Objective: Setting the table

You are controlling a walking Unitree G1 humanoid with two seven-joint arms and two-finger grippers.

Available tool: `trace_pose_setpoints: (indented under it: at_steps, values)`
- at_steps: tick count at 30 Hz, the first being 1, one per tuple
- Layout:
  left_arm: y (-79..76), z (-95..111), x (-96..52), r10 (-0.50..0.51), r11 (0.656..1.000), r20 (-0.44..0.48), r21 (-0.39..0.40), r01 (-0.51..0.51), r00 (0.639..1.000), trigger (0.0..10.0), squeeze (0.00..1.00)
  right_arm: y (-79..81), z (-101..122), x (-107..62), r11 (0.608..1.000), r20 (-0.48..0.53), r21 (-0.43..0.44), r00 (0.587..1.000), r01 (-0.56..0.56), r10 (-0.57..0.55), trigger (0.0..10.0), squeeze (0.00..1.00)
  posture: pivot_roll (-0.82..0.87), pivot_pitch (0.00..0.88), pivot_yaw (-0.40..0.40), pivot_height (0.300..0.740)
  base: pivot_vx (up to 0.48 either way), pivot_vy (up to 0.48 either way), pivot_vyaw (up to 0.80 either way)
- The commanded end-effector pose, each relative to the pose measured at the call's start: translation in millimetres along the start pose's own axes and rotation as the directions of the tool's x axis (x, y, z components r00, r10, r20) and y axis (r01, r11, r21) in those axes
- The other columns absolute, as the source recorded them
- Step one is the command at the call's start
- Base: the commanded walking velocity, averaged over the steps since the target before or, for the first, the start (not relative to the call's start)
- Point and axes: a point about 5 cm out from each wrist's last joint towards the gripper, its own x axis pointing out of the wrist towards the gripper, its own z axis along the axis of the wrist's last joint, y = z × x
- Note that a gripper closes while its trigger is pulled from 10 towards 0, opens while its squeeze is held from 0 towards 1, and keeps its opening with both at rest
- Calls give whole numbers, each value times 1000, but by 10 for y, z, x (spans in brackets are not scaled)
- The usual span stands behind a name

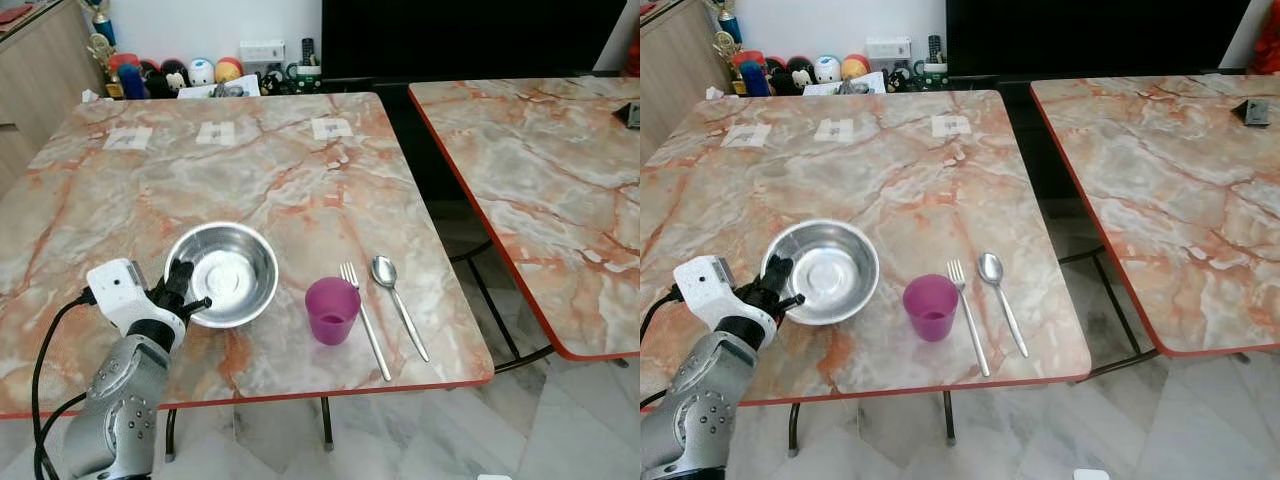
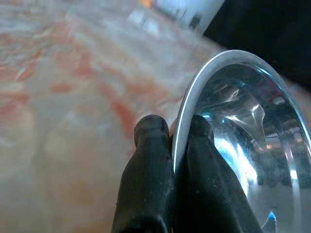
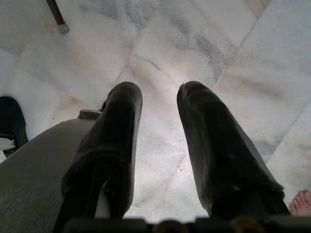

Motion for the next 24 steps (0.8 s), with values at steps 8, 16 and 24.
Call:
trace_pose_setpoints:
  at_steps: [8,16,24]
  values:
    - [-187,180,-79,-75,990,171,-104,94,982,10000,0,-32,-51,-16,1000,-19,-17,1000,-2,2,10000,0,76,107,-42,740,0,0,0]
    - [-268,293,-117,-114,993,214,-11,119,970,10000,0,-63,-33,-14,1000,-17,-27,1000,-3,2,10000,0,73,108,-54,740,0,0,0]
    - [-223,334,-133,-110,991,223,101,89,969,10000,0,-56,-24,-13,1000,-7,-25,1000,-6,6,10000,0,73,91,-45,740,0,-37,0]
